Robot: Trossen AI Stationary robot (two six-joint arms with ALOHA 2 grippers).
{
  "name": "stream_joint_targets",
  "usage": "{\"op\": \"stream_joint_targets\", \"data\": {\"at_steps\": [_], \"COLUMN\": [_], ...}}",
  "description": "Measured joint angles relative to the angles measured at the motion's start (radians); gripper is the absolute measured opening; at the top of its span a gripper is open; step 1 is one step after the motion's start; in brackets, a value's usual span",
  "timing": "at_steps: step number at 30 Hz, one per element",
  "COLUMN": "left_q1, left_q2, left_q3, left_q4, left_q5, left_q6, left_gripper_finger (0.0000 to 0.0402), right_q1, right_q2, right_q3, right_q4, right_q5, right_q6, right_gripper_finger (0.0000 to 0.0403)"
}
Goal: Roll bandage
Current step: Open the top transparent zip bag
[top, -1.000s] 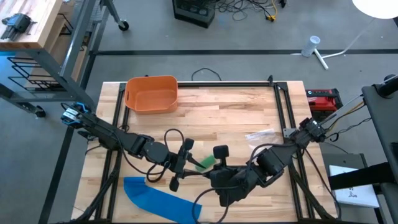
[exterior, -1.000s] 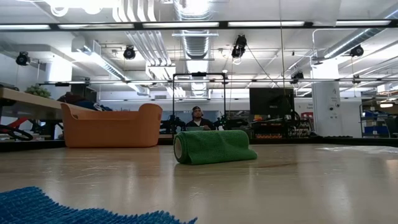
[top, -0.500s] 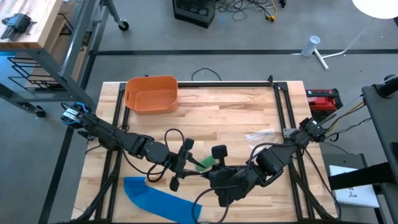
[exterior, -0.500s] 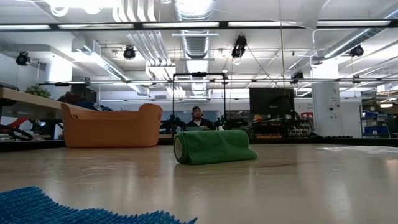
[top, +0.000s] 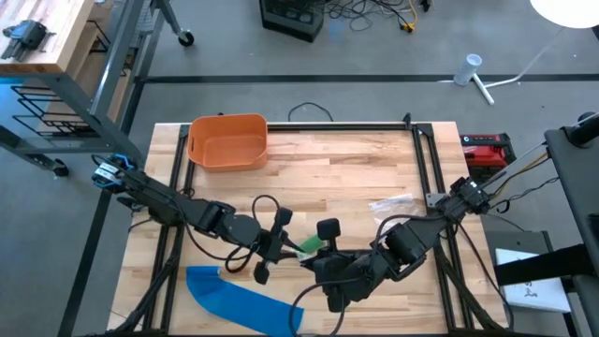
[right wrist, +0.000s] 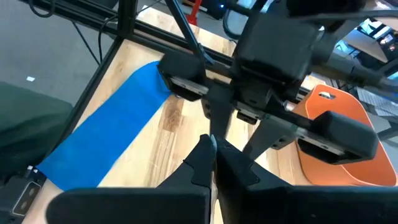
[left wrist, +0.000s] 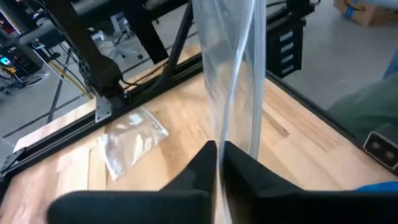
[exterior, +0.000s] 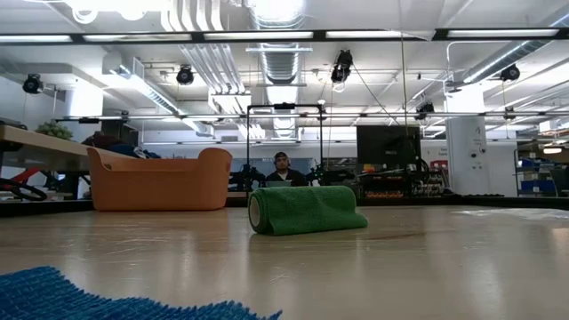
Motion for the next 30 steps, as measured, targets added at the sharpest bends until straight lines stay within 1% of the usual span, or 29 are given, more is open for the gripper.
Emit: {"op": "stream_joint_targets", "data": {"at_steps": [2,5,8,15,20,22,24,27,28,30], "left_q1": [0.004,0.004,0.004,0.004,0.004,0.003,0.004,0.007,0.008,0.008], "left_q2": [0.000,0.000,0.000,0.000,0.000,0.000,0.000,0.000,0.000,0.000], "left_q3": [-0.001,-0.001,0.018,0.106,0.145,0.166,0.194,0.231,0.237,0.239], "left_q4": [-0.006,-0.005,-0.055,-0.292,-0.471,-0.553,-0.652,-0.776,-0.801,-0.824], "left_q5": [-0.008,-0.066,-0.126,-0.241,-0.321,-0.395,-0.472,-0.552,-0.566,-0.574], "left_q6": [0.007,-0.003,-0.037,-0.173,-0.288,-0.354,-0.455,-0.613,-0.642,-0.647], "left_gripper_finger": [0.0007,0.0004,0.0001,0.0000,0.0000,0.0000,0.0000,0.0000,0.0000,0.0000], "right_q1": [-0.002,-0.006,-0.006,-0.006,-0.006,-0.006,-0.006,-0.009,-0.009,-0.002], "right_q2": [0.005,0.007,0.007,0.004,-0.003,-0.003,-0.003,-0.004,-0.004,-0.004], "right_q3": [-0.001,-0.006,-0.013,-0.004,-0.002,-0.002,-0.002,-0.002,-0.003,-0.021], "right_q4": [0.000,-0.002,-0.012,-0.046,-0.081,-0.131,-0.186,-0.316,-0.370,-0.478], "right_q5": [0.015,0.017,0.019,0.019,0.018,0.018,0.017,0.022,0.042,0.156], "right_q6": [-0.001,0.028,0.035,0.028,0.063,0.089,0.143,0.236,0.274,0.361], "right_gripper_finger": [0.0002,0.0004,0.0016,0.0065,0.0088,0.0093,0.0095,0.0095,0.0093,0.0086]}}
